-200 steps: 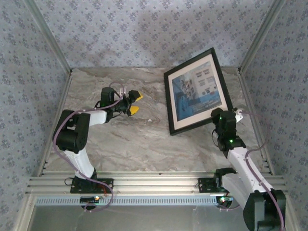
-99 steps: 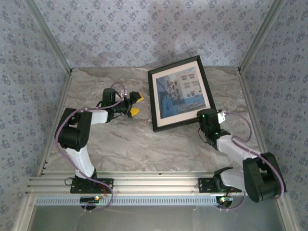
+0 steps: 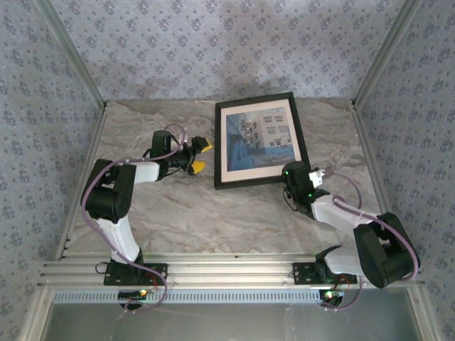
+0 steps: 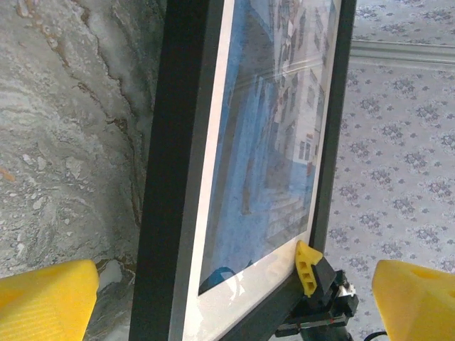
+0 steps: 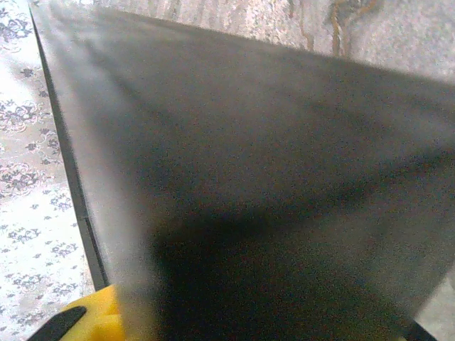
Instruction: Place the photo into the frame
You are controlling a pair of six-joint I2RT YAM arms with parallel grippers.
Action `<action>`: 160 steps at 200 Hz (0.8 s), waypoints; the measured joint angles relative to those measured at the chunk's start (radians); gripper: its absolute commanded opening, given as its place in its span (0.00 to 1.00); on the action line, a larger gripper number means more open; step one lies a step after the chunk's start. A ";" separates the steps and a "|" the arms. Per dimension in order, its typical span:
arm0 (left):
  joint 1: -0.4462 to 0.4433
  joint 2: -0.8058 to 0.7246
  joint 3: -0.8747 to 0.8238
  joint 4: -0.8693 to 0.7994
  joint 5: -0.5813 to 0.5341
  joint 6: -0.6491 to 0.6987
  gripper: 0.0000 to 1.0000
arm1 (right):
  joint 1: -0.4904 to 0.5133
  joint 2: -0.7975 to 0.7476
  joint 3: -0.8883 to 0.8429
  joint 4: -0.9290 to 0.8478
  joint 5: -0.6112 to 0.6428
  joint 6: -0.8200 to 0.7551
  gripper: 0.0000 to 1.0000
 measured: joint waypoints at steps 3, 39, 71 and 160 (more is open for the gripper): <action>0.000 0.000 0.001 0.000 0.000 0.000 0.99 | 0.001 0.002 0.000 -0.001 0.000 0.005 0.31; 0.000 0.000 0.003 -0.002 0.000 0.000 0.99 | 0.010 0.023 -0.004 -0.113 0.006 0.014 0.53; 0.000 0.000 0.003 -0.013 -0.003 0.000 0.99 | 0.011 0.018 -0.013 -0.284 0.007 -0.019 0.65; 0.024 0.000 0.003 -0.045 -0.008 0.010 0.99 | -0.108 -0.041 0.179 -0.494 -0.118 -0.515 0.89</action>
